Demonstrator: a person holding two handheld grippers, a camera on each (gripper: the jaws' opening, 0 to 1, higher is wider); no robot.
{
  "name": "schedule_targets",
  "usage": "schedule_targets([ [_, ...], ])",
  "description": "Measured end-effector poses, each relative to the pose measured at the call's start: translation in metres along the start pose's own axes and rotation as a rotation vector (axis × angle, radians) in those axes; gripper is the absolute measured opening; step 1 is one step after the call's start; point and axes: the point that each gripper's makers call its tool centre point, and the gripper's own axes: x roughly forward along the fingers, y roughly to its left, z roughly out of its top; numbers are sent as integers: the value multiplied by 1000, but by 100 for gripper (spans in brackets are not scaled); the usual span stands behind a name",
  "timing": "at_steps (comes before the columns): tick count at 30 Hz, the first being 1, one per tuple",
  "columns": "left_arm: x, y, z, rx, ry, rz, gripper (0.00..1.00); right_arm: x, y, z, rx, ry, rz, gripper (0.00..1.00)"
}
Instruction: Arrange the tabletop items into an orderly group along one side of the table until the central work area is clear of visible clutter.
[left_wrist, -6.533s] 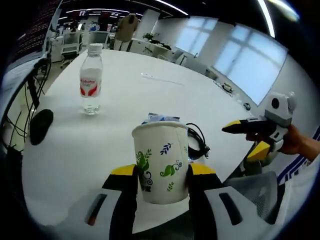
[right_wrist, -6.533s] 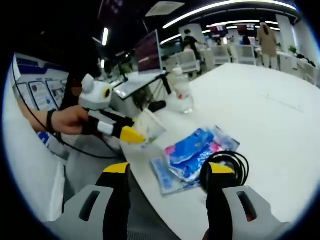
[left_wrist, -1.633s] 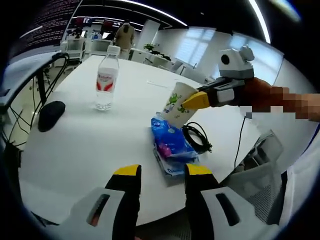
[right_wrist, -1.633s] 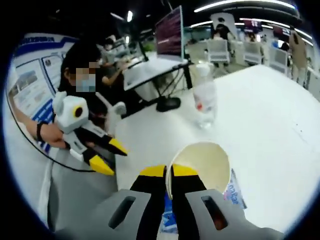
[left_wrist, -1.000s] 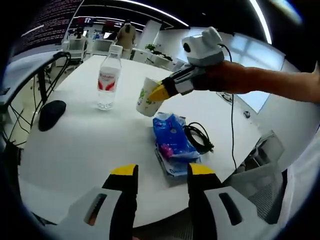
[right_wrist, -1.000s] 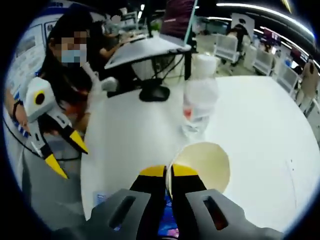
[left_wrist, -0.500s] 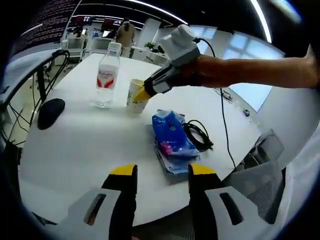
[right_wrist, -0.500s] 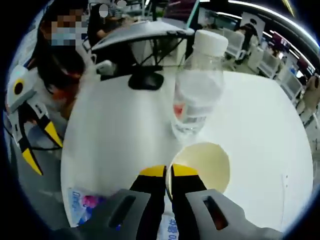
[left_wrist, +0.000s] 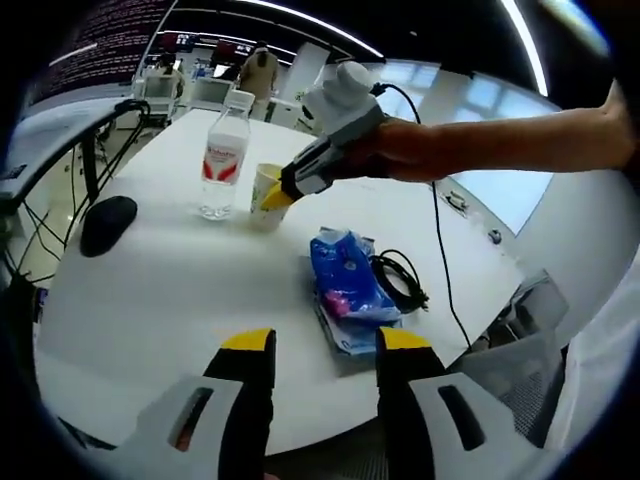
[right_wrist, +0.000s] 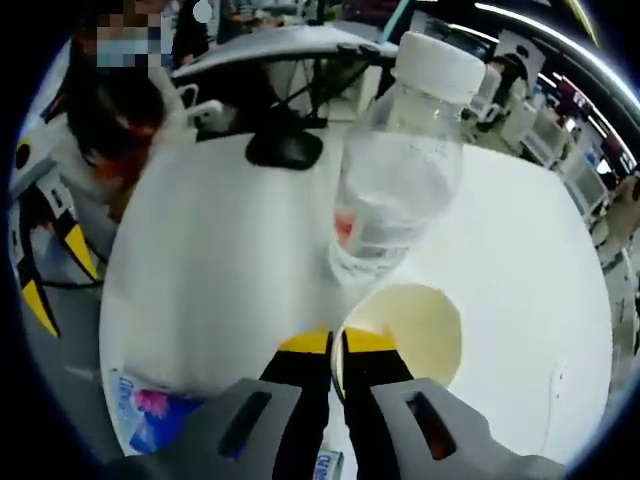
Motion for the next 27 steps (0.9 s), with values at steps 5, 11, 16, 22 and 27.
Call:
schedule_targets([
  [5,0,0,0,0,-2,1,38,5,-4,7,-3,5,-4,0],
  [11,-1,1,1,2,-5,3,38,6,-6,8,-11,12,-17,2],
  [16,-1,0,0,4,-4,3,38,4,-6,4,-29,20,-30,8],
  [22,1,-2,-5,25,26,3,38,-4,-10,7,3,-8,-63,14],
  [27,2,-3,-7,44,40,-1,39,-9,-6,3,18,-10,-49,23],
])
